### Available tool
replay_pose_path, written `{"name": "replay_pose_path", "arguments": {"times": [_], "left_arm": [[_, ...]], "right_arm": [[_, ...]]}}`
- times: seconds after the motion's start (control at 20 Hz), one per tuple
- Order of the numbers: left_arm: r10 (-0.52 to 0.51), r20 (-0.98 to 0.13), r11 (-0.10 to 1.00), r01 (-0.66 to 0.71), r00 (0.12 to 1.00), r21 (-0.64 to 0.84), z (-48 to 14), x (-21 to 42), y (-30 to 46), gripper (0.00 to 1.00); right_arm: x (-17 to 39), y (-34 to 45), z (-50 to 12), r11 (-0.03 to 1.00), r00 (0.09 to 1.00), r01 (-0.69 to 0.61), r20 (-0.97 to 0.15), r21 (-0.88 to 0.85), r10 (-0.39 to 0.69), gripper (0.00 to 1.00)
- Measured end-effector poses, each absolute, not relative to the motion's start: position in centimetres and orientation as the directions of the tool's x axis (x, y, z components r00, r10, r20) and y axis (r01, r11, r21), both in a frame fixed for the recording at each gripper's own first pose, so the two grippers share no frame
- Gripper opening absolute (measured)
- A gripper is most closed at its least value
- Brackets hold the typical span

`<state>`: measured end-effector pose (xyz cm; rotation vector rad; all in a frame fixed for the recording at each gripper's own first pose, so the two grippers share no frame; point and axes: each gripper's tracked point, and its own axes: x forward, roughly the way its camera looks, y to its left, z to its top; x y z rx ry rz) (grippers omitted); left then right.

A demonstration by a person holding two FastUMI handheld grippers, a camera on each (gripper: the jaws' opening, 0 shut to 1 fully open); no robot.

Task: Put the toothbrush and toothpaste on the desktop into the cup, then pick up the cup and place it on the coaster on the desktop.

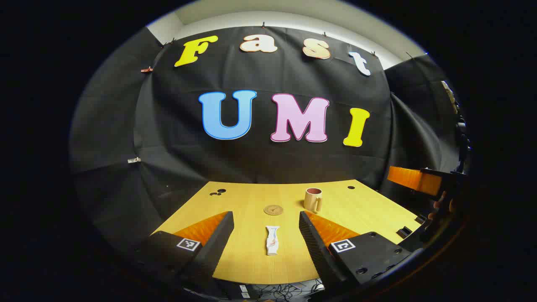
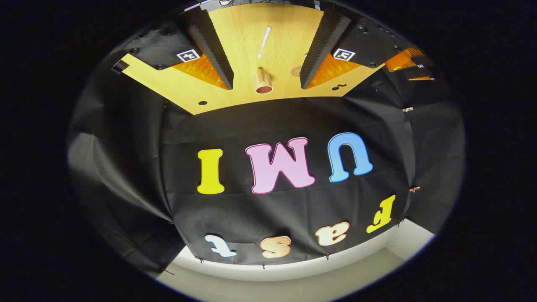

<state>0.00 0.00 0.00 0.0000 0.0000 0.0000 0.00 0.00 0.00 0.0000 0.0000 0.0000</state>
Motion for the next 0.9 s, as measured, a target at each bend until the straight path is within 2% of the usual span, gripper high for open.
{"name": "replay_pose_path", "arguments": {"times": [0.15, 0.9], "left_arm": [[0.004, -0.003, 0.999, -0.004, 1.0, 0.033, 0.4, 1.5, -0.6, 0.97], [0.002, -0.097, 0.997, -0.009, 0.995, -0.071, -0.8, 8.0, -3.0, 0.98]], "right_arm": [[1.9, -1.5, 0.6, 1.0, 1.0, 0.016, 0.015, 0.001, -0.016, 0.98], [8.8, -1.1, -1.5, 0.991, 0.986, -0.131, -0.104, -0.027, 0.127, 0.97]]}}
